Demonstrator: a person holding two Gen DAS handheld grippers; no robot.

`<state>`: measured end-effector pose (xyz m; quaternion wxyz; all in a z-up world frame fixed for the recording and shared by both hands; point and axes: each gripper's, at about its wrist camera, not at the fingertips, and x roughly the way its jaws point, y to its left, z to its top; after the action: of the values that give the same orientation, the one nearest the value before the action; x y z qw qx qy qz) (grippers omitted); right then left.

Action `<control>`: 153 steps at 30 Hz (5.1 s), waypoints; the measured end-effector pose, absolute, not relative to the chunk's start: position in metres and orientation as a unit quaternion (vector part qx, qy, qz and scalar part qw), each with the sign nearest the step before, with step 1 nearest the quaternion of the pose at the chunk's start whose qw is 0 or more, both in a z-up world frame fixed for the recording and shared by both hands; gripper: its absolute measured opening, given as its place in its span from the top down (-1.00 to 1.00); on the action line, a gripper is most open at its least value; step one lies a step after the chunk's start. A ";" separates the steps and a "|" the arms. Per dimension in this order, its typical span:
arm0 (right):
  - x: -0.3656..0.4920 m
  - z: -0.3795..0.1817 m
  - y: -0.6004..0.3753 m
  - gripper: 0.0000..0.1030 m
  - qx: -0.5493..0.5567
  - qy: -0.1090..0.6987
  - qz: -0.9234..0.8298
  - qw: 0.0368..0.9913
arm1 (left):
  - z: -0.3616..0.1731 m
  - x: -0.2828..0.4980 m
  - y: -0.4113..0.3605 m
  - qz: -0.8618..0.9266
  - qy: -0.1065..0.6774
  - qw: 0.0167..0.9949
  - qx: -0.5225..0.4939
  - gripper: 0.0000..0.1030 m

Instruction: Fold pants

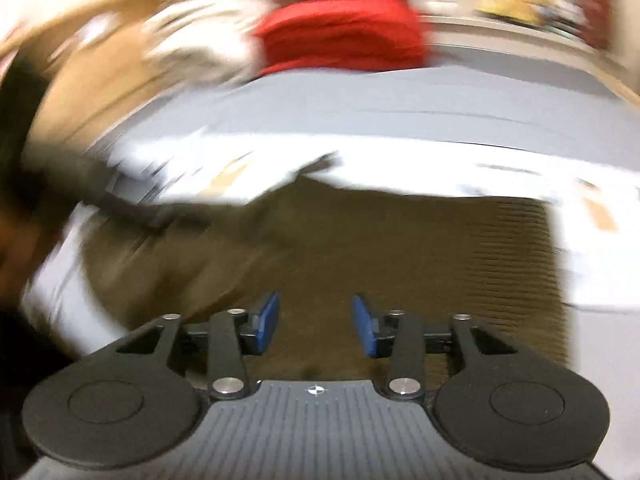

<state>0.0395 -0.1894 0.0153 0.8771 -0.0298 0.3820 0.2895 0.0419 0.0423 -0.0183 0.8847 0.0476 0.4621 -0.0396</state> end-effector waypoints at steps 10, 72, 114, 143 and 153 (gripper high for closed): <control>0.065 0.011 -0.289 -0.27 0.063 0.446 0.076 0.889 | -0.039 0.045 0.015 -0.097 0.495 0.863 0.021 0.46; -0.069 0.015 -0.139 0.49 -0.280 0.147 0.393 0.863 | -0.027 0.077 0.012 -0.124 0.498 0.852 -0.105 0.16; 0.085 -0.013 -0.127 -0.35 0.069 0.485 0.238 0.839 | -0.060 0.011 0.249 -0.010 0.466 0.841 -0.274 -0.12; 0.078 -0.021 -0.091 -0.61 0.102 0.504 0.304 0.802 | -0.022 -0.052 0.304 0.125 0.451 0.859 -0.208 0.00; 0.080 -0.039 -0.062 -0.70 0.088 0.539 0.338 0.766 | -0.085 -0.032 0.320 0.134 0.501 0.806 -0.286 -0.88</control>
<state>0.0798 -0.0618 -0.0391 0.7664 0.0883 0.5393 0.3376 -0.0316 0.3196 -0.0848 0.8058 -0.2861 0.5009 0.1342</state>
